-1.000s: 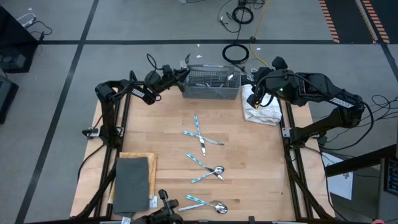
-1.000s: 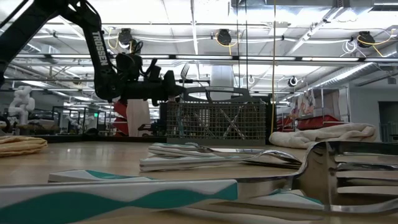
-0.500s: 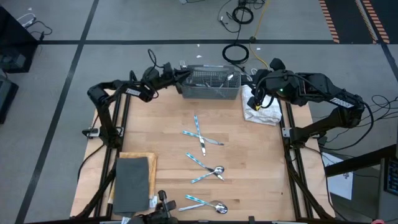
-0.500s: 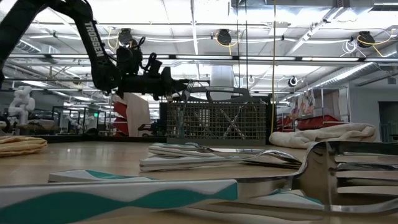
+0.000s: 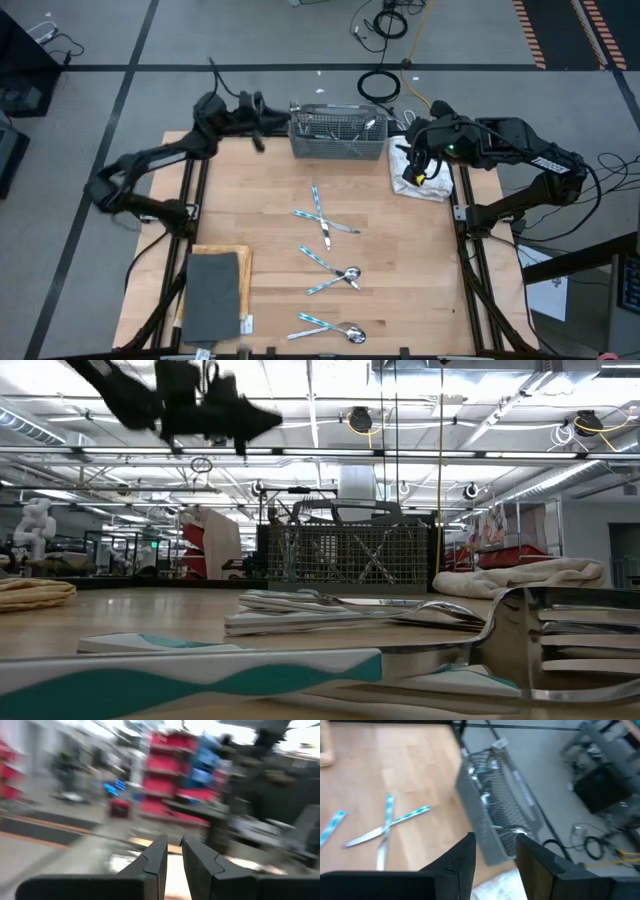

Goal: Sort silverware
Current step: Put the fork into the silverware basket

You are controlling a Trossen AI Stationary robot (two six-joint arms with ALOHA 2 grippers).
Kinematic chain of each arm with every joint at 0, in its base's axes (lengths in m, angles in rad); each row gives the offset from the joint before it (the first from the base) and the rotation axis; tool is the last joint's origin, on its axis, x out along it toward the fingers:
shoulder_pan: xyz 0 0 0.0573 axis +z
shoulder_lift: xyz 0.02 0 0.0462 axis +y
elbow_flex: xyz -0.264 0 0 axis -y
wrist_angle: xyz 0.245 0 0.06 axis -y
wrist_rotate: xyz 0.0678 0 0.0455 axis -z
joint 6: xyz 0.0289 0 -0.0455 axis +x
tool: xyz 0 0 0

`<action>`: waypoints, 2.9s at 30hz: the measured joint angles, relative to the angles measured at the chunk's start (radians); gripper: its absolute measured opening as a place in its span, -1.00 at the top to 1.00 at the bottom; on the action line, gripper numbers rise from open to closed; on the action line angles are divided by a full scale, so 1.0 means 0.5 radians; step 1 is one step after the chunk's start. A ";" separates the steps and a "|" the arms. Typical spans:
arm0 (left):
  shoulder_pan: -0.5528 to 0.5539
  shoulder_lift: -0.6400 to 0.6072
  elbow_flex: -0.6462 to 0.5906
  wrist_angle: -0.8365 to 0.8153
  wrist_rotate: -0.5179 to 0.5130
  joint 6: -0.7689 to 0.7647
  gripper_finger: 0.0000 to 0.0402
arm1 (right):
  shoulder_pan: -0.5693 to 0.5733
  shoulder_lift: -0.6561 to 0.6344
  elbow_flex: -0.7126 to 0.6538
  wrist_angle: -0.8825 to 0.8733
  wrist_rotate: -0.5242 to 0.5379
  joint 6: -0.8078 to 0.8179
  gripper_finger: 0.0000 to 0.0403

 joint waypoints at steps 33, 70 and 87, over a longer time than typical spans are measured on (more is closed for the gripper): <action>-1.402 -1.167 0.039 -1.738 -0.904 -0.385 0.68 | 0.769 0.677 -0.706 1.743 -1.056 0.355 0.37; -1.418 -1.285 0.039 -2.232 -1.012 -0.383 0.68 | 1.273 1.659 -0.297 1.182 -1.004 0.353 -0.05; -1.418 -1.285 0.039 -2.302 -1.012 -0.365 0.68 | 1.273 1.824 -0.291 0.961 -0.886 0.807 0.53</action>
